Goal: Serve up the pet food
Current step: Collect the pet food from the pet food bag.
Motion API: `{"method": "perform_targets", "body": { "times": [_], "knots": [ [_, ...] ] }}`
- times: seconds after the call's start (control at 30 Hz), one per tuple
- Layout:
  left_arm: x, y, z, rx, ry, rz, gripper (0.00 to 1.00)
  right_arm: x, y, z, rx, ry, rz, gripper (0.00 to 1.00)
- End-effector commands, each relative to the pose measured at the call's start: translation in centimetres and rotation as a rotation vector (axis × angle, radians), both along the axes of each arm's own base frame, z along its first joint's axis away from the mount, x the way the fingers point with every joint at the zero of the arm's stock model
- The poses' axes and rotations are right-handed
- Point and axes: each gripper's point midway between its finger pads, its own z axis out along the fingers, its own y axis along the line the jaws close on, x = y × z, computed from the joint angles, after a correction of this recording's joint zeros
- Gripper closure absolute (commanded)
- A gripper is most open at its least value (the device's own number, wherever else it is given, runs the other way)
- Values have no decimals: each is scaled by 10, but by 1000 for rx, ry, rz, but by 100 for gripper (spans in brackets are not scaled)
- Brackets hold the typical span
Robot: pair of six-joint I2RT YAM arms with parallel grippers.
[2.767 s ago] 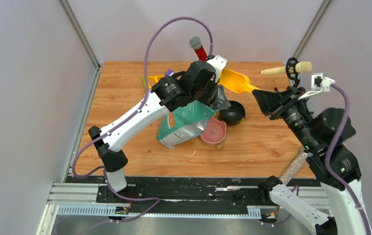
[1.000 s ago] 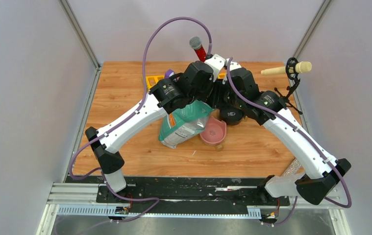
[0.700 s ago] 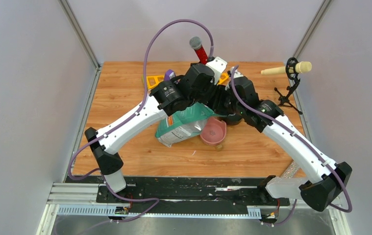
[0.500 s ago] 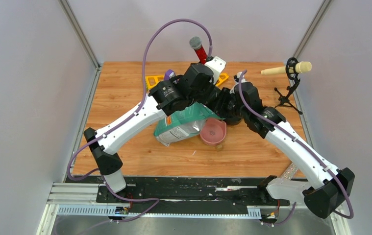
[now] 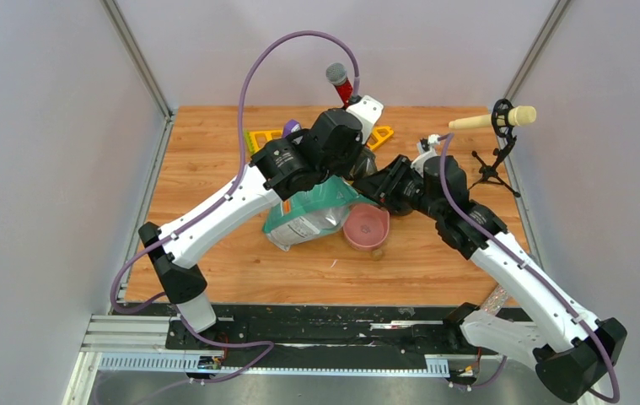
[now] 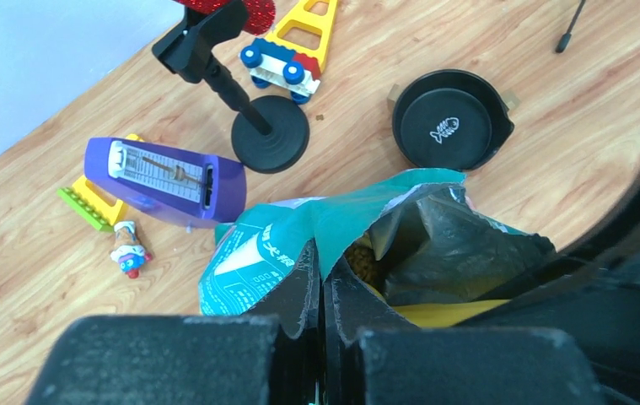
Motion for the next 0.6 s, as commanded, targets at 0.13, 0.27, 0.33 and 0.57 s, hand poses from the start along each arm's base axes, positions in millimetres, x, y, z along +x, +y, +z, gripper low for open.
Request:
{"method": "perform_targets", "body": {
  "times": [0.13, 0.27, 0.33, 0.57],
  "knots": [
    [5, 9, 99, -244, -219, 32, 100, -5, -11, 51, 161, -111, -38, 100],
    [5, 14, 103, -239, -234, 42, 100, -6, -19, 55, 181, -114, -62, 100],
    [4, 16, 105, -235, -241, 39, 100, -5, -22, 56, 185, -119, -72, 100],
    [6, 29, 108, -221, -236, 46, 100, -2, -29, 70, 195, -161, -82, 100]
  ]
}}
